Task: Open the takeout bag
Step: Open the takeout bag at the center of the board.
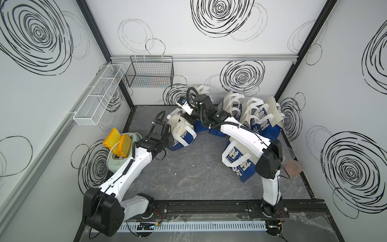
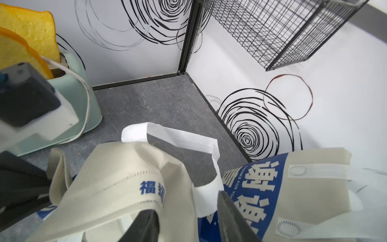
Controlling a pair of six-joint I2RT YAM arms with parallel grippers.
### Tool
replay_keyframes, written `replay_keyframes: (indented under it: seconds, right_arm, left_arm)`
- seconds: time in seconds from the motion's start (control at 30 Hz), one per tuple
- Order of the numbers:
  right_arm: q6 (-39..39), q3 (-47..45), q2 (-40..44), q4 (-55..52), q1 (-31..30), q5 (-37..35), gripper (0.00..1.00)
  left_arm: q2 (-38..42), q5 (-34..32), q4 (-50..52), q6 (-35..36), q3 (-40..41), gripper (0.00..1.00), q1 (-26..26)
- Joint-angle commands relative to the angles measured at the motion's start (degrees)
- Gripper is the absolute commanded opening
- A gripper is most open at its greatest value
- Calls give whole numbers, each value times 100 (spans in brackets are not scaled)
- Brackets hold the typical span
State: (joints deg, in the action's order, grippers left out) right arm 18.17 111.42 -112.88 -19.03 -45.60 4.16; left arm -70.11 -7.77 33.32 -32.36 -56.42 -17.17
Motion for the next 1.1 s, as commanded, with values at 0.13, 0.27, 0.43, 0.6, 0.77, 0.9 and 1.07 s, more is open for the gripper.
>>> replay_keyframes:
  seconds: [0.13, 0.27, 0.43, 0.6, 0.77, 0.9, 1.07]
  right_arm:
    - [-242, -1320, 1239, 812, 105, 184, 46]
    - [-309, -1711, 1476, 831, -19, 393, 46]
    - [-288, -1926, 1549, 940, -317, 390, 45]
    - [-199, -2263, 1731, 1260, -606, 130, 44]
    - [-134, -2322, 1641, 1313, -691, 39, 45]
    - [-104, -2240, 1465, 1428, -704, -143, 43]
    - [-26, -1961, 1193, 1402, -704, -225, 42]
  left_arm:
    - [-179, 62, 1430, -82, -189, 0, 92]
    - [-206, 186, 1458, -148, -352, 0, 92]
    - [-249, 321, 1493, -181, -523, 0, 96]
    - [-267, 531, 1558, -236, -718, 0, 102]
    - [-284, 533, 1590, -236, -835, 0, 107]
    - [-284, 569, 1572, -236, -827, 0, 103]
    - [-261, 577, 1563, -236, -809, 0, 100]
